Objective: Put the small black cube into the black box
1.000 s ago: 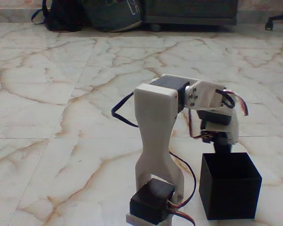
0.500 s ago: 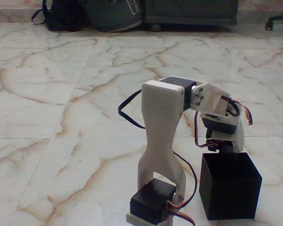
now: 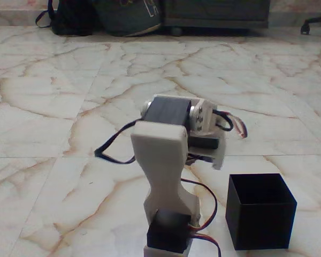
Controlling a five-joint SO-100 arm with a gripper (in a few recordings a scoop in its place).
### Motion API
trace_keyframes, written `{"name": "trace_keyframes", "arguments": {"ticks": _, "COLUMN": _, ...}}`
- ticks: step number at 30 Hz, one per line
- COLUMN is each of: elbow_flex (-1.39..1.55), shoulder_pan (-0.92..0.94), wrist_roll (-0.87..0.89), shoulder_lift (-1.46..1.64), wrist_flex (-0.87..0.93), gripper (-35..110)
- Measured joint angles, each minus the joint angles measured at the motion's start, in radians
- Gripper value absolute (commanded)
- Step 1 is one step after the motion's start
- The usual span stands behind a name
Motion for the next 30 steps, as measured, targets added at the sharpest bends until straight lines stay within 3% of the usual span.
{"name": "trace_keyframes", "arguments": {"ticks": 7, "elbow_flex": 0.351, "shoulder_pan": -0.324, "wrist_roll": 0.137, "shoulder_lift": 0.241, "wrist_flex": -0.025, "gripper": 5}}
{"name": "trace_keyframes", "arguments": {"ticks": 17, "elbow_flex": 0.726, "shoulder_pan": -0.328, "wrist_roll": 0.084, "shoulder_lift": 0.431, "wrist_flex": 0.012, "gripper": 5}}
{"name": "trace_keyframes", "arguments": {"ticks": 21, "elbow_flex": 0.726, "shoulder_pan": -0.328, "wrist_roll": 0.095, "shoulder_lift": 0.431, "wrist_flex": 0.163, "gripper": 4}}
{"name": "trace_keyframes", "arguments": {"ticks": 25, "elbow_flex": 0.726, "shoulder_pan": -0.328, "wrist_roll": 0.239, "shoulder_lift": 0.431, "wrist_flex": 0.193, "gripper": 5}}
{"name": "trace_keyframes", "arguments": {"ticks": 30, "elbow_flex": 0.726, "shoulder_pan": -0.328, "wrist_roll": 0.124, "shoulder_lift": 0.431, "wrist_flex": 0.193, "gripper": 4}}
